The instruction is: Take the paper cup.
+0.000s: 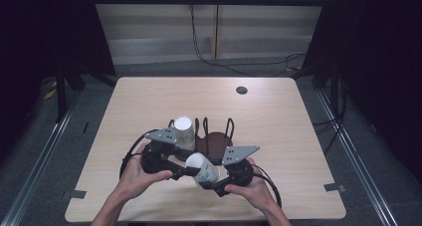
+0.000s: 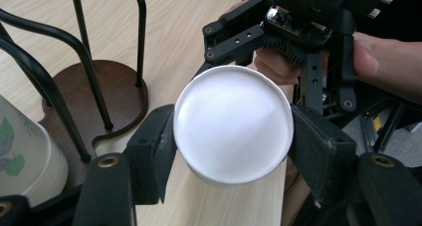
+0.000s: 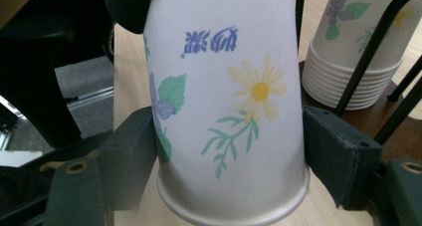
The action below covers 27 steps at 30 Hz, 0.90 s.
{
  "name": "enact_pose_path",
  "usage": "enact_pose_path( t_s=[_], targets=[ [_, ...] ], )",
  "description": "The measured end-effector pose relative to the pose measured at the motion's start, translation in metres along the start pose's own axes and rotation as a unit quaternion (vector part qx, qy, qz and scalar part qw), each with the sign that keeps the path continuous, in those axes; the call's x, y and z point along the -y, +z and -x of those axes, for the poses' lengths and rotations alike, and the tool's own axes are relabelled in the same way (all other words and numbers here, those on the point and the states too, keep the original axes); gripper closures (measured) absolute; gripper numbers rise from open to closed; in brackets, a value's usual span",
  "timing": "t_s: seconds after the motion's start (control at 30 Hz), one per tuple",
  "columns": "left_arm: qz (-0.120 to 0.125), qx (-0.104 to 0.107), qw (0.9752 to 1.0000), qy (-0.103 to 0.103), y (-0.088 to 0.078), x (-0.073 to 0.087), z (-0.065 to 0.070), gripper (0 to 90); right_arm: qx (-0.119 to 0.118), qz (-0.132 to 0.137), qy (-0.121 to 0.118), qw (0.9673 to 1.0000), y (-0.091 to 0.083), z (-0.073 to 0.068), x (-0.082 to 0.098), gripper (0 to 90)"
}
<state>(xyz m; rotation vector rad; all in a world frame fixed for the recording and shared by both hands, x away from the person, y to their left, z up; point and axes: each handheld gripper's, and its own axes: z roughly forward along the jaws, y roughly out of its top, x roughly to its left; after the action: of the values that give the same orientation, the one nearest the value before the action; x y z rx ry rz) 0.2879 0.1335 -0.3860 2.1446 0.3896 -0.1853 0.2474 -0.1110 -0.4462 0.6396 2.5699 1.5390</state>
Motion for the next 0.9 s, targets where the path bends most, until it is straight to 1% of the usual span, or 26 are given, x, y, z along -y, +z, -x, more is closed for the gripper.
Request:
enact_pose_path(
  t_s=[0.03,0.13,0.17,0.23,0.33,0.47,0.57,0.63,0.7,0.73,0.77,0.8,0.9],
  targets=[
    [0.001,0.001,1.0,-0.004,0.0007,0.0009,-0.0003,38.0,0.0,-0.002,-0.001,1.0,-0.0002,0.0001,0.0001,26.8],
    [-0.001,0.002,1.0,-0.004,0.0016,0.0018,-0.0013,37.8,0.001,-0.011,-0.006,0.9999,0.0,-0.0003,0.0002,29.7],
    [-0.006,0.005,1.0,-0.004,0.0019,0.0019,-0.0025,37.7,0.001,-0.013,-0.008,0.9999,0.0001,-0.0006,0.0,30.4],
    [-0.004,0.009,0.9999,-0.007,0.0021,0.0023,-0.0033,37.5,0.0,-0.015,-0.01,0.9998,0.0,-0.0014,-0.0006,31.5],
    [-0.005,0.012,0.9999,-0.008,0.0022,0.0026,-0.0038,37.1,-0.001,-0.017,-0.013,0.9998,-0.0005,-0.002,-0.0013,31.9],
    [-0.006,0.012,0.9999,-0.005,0.0033,0.0028,-0.003,36.2,-0.006,-0.017,-0.009,0.9998,-0.0018,-0.0019,-0.0018,31.9],
    [-0.009,0.005,0.9999,-0.007,0.0046,0.0027,-0.0027,29.8,-0.007,-0.015,-0.008,0.9998,-0.0035,-0.0018,-0.0024,31.8],
    [-0.009,0.005,0.9999,-0.008,0.0046,0.0027,-0.0029,28.7,-0.007,-0.015,-0.005,0.9999,-0.0041,-0.0018,-0.0024,31.8],
    [-0.003,0.002,0.9999,-0.01,0.0029,0.0019,-0.0027,25.4,-0.008,-0.017,-0.001,0.9998,-0.0051,0.0004,-0.0008,31.5],
    [-0.008,0.001,1.0,-0.005,0.0024,0.0013,-0.0025,25.1,-0.006,-0.02,0.0,0.9998,-0.0051,0.0015,0.0001,31.4],
    [-0.008,0.001,1.0,-0.005,0.0024,0.0013,-0.0025,24.2,-0.004,-0.021,0.002,0.9998,-0.0052,0.0027,0.001,31.4],
    [-0.009,-0.004,0.9999,-0.004,0.0007,0.0007,-0.0022,23.5,-0.004,-0.022,0.007,0.9997,-0.0057,0.004,0.0017,31.4],
    [-0.002,-0.016,0.9999,-0.002,-0.003,0.0013,-0.0036,23.0,0.001,-0.026,0.008,0.9996,-0.0076,0.0051,0.001,31.4]
  ],
)
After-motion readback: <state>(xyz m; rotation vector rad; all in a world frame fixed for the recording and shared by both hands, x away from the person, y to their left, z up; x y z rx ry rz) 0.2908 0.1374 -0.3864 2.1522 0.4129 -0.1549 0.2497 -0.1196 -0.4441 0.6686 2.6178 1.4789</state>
